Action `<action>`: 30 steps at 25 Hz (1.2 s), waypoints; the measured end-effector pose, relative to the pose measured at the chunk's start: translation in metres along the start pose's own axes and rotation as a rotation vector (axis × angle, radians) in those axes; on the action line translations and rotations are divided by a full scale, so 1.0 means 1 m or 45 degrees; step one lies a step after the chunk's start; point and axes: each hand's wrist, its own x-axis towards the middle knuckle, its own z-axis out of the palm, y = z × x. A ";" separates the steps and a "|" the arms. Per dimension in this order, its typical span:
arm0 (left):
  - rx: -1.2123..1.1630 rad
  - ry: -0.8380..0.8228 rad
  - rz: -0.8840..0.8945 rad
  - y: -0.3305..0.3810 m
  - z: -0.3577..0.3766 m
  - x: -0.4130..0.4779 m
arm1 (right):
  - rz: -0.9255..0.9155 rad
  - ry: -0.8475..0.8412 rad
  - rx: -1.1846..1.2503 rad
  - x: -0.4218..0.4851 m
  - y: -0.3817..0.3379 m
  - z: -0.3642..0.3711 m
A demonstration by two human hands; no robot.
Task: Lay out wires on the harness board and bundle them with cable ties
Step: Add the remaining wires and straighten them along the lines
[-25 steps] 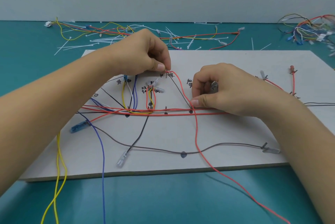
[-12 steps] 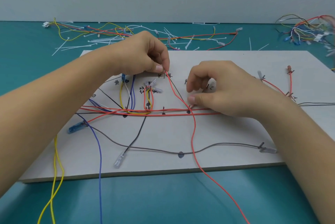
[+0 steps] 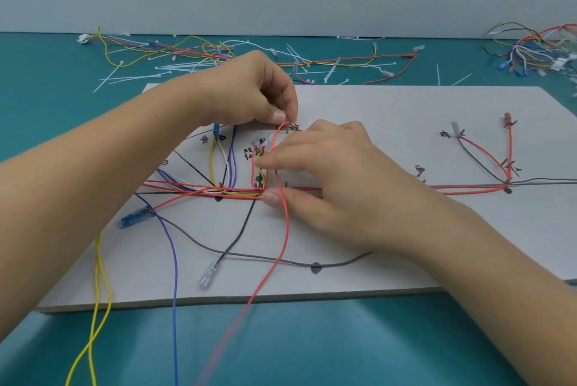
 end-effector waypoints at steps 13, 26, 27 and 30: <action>0.137 -0.227 -0.183 0.015 -0.014 0.018 | -0.026 -0.026 -0.173 -0.003 -0.017 0.009; 0.030 -0.271 -0.204 0.017 -0.008 0.010 | -0.185 0.078 0.114 -0.013 -0.004 -0.008; 0.018 -0.255 -0.209 0.016 -0.007 0.009 | -0.196 0.081 0.205 -0.015 0.000 -0.012; 0.028 -0.192 -0.235 0.015 -0.005 0.008 | -0.126 0.018 0.489 -0.019 0.012 -0.029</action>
